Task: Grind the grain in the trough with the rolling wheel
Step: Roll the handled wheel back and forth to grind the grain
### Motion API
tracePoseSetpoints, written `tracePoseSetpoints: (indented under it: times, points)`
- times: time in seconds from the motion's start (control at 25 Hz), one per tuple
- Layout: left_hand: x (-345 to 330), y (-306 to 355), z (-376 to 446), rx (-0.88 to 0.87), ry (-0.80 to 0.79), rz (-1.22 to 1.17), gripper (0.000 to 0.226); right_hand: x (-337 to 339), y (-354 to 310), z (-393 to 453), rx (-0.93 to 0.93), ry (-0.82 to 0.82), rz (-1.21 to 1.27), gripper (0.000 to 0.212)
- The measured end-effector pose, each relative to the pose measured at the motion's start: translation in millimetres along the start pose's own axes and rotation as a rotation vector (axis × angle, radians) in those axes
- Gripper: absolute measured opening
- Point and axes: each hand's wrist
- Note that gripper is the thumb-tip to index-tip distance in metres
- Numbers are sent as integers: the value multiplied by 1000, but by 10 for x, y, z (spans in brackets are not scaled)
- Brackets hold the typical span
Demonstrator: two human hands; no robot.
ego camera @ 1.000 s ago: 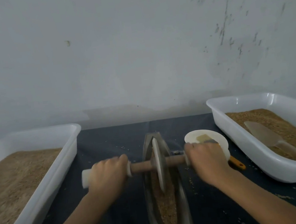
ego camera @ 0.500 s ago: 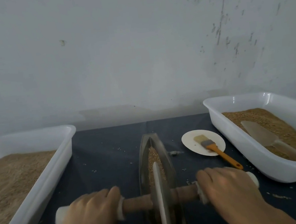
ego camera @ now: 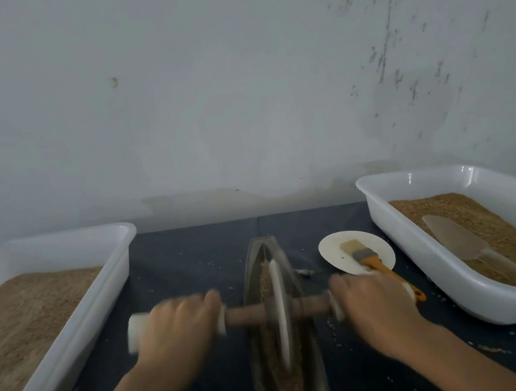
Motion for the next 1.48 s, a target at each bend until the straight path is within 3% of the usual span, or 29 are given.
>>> tracePoseSetpoints:
  times: [0.12, 0.28, 0.36, 0.48, 0.6, 0.68, 0.76, 0.84, 0.92, 1.0, 1.12, 1.24, 1.32, 1.48]
  points:
    - [146, -1, -469, -169, 193, -161, 25, 109, -104, -394, 149, 153, 14, 31]
    - [56, -47, -277, -97, 29, -64, 48, 90, -74, -106, 49, -54, -11, 28]
    - [-93, -61, 87, -31, -32, 29, 41, -34, 36, 238, -14, -138, -78, 21]
    - [-177, -107, 593, 68, 0, 119, 21, -138, 131, 579, -93, -110, -75, 18]
    - [-163, -114, 512, 53, -32, 121, 20, -108, 101, 424, -103, -148, -39, 20]
    - [-116, -80, 146, 25, -9, 66, 19, -58, 45, 90, -20, -62, -15, 29]
    - [-22, -35, -230, -89, 132, -41, 15, 1, -6, -240, 94, 72, 27, 39]
    - [57, -56, -402, -175, 235, -120, 21, 14, -23, -372, 154, 104, 39, 39]
    - [52, -56, -354, -150, 104, -75, 40, 18, -13, -263, 101, 4, 48, 44]
    - [7, -44, -100, -70, -56, 44, 40, -29, 33, 23, 18, -66, -14, 40]
    - [-97, -68, 452, 63, -61, 113, 17, -132, 117, 465, -87, -133, -72, 21]
    - [-111, -64, 570, 55, -52, 99, 17, -147, 124, 427, -99, -152, -67, 19]
    - [-104, -69, 290, 41, -88, 73, 21, -95, 83, 115, -79, -178, -41, 25]
    - [33, -91, -370, -154, 68, -15, 48, 48, -51, -482, 79, 42, -19, 50]
Point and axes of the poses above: each hand's wrist, its own z-axis towards the middle knuckle, its own x-axis out of the back of the hand, y = z × x, and after that the axes turned 3 degrees about x, right-handed
